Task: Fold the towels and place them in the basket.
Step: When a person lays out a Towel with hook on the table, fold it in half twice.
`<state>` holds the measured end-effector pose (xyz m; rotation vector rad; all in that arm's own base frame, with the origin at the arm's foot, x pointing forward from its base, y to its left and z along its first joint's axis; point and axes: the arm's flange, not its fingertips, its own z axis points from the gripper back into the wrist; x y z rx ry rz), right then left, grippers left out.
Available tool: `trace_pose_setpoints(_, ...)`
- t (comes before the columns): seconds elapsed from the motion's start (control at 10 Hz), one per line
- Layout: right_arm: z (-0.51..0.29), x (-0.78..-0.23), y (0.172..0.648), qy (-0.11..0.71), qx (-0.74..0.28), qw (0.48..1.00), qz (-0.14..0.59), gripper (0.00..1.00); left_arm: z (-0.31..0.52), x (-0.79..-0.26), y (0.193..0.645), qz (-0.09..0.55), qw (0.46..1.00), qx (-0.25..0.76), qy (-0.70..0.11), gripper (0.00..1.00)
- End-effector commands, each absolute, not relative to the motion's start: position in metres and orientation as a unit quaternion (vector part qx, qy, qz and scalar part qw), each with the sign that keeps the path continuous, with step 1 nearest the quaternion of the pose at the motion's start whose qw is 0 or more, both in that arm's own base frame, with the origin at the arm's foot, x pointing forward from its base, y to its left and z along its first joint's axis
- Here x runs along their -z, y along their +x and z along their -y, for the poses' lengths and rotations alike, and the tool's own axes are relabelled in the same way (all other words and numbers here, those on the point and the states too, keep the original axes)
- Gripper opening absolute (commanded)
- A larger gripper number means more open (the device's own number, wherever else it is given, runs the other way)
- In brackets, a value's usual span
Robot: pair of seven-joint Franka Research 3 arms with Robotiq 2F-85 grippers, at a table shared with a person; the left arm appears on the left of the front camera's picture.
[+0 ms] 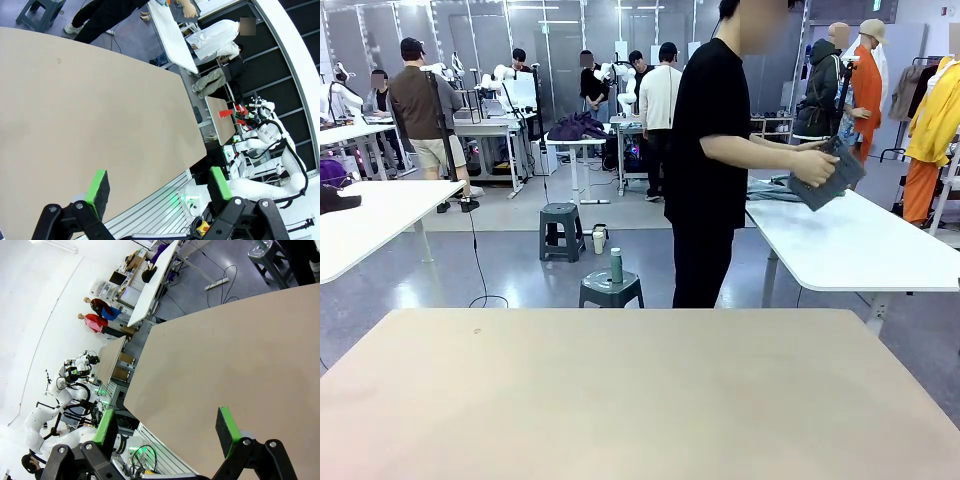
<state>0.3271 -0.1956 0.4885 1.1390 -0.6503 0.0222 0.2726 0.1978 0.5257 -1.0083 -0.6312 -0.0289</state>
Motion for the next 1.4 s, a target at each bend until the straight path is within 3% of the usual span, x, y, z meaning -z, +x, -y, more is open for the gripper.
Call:
trace_pose_setpoints(0.0,0.1963,-0.4902,0.3272,0.534,-0.009,0.789,0.303,1.00,-0.2006,-0.5284,0.2732,0.296,0.825,0.018,-0.481,1.00)
trace_pose_setpoints(1.3,0.1963,-0.4902,0.3272,0.534,-0.009,0.789,0.303,1.00,-0.2006,-0.5284,0.2732,0.296,0.825,0.018,-0.481,1.00)
